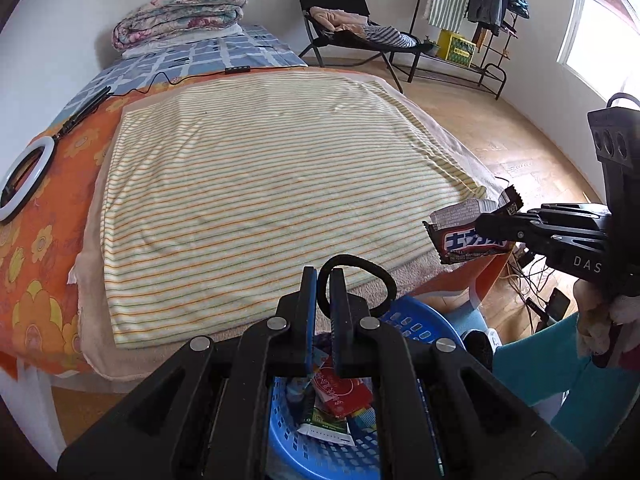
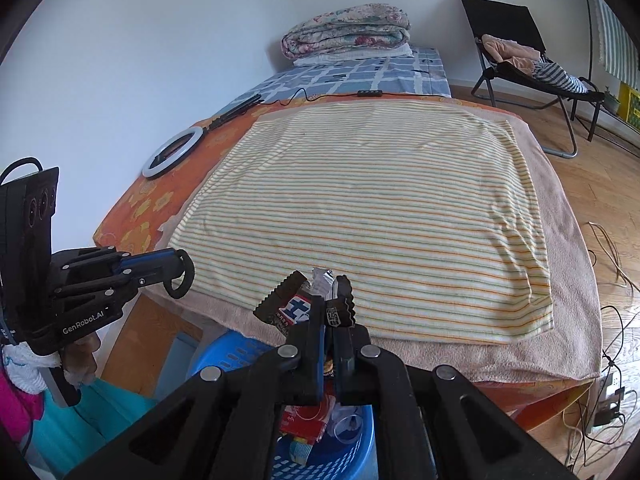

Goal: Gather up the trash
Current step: 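Carry the hair tie with the left tool while the right tool carries the wrapper to the basket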

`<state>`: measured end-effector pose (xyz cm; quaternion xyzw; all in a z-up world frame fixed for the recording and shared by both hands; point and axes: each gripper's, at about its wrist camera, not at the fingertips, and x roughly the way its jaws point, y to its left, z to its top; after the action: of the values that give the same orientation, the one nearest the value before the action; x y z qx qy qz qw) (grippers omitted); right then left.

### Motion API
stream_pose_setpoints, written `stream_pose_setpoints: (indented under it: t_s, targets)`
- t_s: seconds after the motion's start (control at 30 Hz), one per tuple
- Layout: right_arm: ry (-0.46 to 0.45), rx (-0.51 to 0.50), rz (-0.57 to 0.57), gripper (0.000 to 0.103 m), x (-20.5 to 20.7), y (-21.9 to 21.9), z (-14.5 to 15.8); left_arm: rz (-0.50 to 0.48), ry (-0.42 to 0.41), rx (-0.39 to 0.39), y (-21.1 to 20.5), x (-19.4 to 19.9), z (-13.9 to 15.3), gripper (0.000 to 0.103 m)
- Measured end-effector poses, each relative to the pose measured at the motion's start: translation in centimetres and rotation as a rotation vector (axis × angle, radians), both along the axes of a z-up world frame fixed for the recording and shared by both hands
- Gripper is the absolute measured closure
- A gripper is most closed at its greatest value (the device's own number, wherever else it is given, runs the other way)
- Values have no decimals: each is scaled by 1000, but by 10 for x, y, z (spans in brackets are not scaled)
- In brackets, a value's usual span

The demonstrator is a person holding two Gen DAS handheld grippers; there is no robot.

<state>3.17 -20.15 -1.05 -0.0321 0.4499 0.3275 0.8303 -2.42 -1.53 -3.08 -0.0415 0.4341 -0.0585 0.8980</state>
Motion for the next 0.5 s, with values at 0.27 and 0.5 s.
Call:
stream_pose_setpoints:
  t_s: [0.27, 0.5]
  targets:
    - [24, -46, 50, 102, -30, 4, -23, -2, 64, 2, 0, -19, -31, 99]
    - [57, -71, 86, 102, -46, 10, -43, -7, 118, 4, -2, -31, -56, 99]
